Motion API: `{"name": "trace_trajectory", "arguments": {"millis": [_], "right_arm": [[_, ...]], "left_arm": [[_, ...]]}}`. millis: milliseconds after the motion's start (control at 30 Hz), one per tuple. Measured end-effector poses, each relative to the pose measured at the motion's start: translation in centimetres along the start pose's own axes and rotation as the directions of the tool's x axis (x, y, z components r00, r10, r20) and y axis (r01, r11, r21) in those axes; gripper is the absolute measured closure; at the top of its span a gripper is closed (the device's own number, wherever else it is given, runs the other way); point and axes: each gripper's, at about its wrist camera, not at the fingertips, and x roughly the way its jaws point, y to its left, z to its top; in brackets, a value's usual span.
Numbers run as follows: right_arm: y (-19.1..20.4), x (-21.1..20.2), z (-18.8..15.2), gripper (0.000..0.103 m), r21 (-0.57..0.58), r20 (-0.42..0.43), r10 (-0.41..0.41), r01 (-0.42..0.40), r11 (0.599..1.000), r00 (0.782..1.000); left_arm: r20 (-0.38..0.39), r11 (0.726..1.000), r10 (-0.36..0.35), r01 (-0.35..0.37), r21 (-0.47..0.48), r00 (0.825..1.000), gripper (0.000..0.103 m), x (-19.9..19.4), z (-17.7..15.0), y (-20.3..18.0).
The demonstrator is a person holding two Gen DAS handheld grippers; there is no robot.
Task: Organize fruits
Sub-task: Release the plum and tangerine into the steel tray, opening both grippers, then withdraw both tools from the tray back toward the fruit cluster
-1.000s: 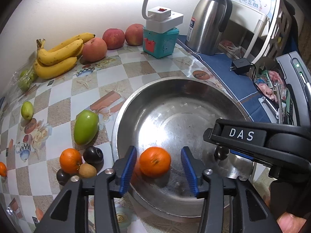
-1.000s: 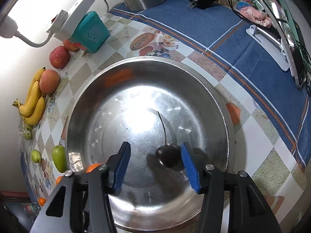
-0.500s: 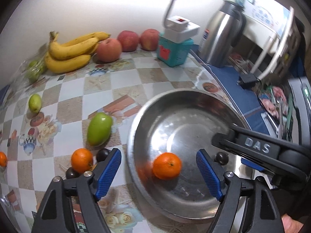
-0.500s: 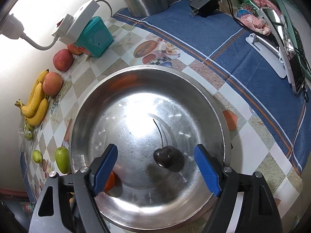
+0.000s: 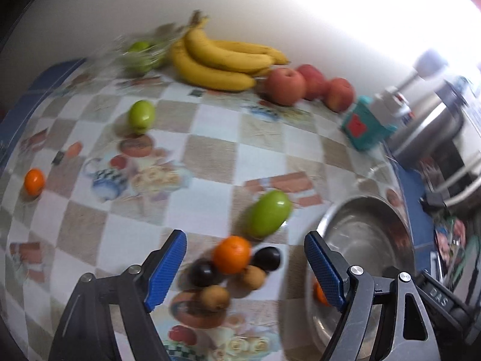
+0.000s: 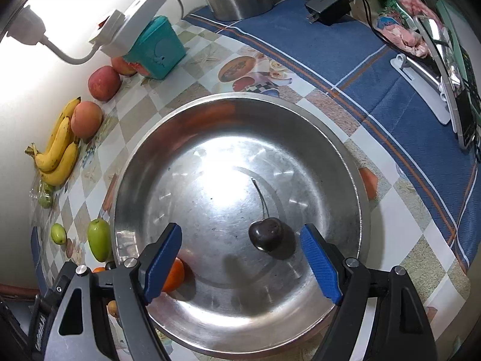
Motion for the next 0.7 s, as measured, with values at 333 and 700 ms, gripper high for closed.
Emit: {"name": "trace_trajectory", "arguments": {"millis": [333, 700], "right_arm": [[2.5, -0.3, -0.8, 0.021, -0.089, -0.007, 0.016, -0.017, 0.996, 1.0], [5.3, -0.3, -1.7, 0.019, -0.206, -0.031, 0.017, -0.023, 0.978, 0.999]], "left_arm": [[-0.009, 0.99, 0.067, -0.067, -0.122, 0.998, 0.016, -0.1, 0.2, 3.0], [0.008, 0.977, 0.169, -0.167, -0.13, 0.986, 0.0, -0.2, 0.1, 3.7]]}}
